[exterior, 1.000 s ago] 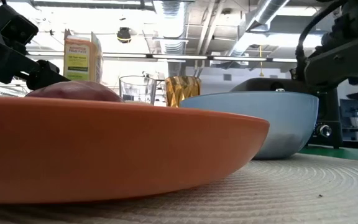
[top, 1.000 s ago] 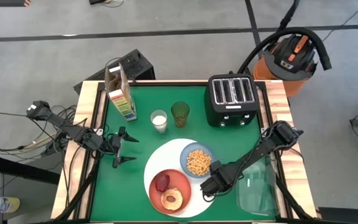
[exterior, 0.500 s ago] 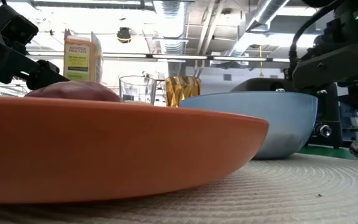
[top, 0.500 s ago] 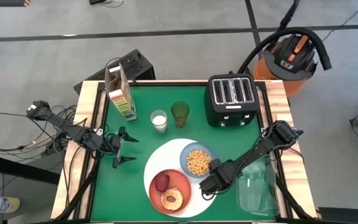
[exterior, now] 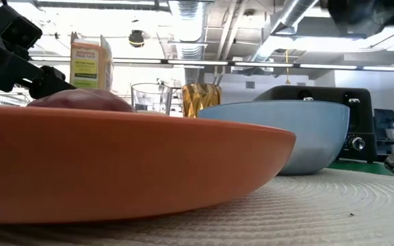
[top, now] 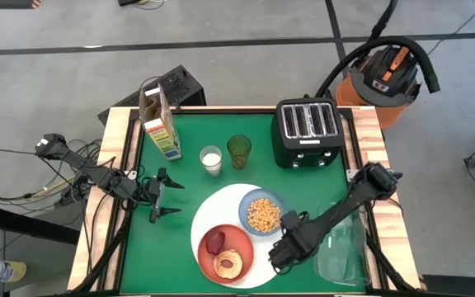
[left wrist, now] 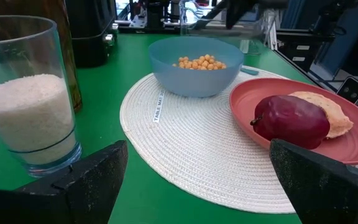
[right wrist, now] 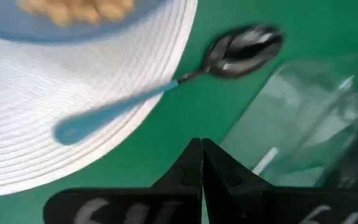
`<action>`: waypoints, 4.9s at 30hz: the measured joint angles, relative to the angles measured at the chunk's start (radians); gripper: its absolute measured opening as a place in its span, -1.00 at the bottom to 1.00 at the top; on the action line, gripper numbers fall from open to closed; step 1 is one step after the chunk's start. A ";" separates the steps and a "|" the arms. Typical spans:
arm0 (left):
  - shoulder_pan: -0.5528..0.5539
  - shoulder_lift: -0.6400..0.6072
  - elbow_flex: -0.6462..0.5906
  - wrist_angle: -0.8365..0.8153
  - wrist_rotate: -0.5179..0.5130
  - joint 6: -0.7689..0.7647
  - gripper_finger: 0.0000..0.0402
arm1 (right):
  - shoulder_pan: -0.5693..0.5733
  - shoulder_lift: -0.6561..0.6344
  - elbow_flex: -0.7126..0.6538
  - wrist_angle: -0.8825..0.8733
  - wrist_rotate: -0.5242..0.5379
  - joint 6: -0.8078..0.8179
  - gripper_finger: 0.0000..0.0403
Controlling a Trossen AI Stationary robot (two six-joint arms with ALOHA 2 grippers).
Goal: Arrange a breakfast setting
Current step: Return to Home Position
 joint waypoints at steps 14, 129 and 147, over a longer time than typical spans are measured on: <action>0.000 0.000 0.000 0.000 0.000 0.000 0.88 | 0.023 -0.055 0.442 0.005 0.433 -0.552 -0.91; 0.037 -0.001 -0.010 0.037 0.005 0.007 0.88 | -0.142 -1.856 -1.575 1.447 0.090 -1.352 -0.84; 0.210 0.000 -0.011 0.037 0.004 0.008 0.88 | -0.509 -1.948 -1.576 1.445 0.091 -1.355 -0.84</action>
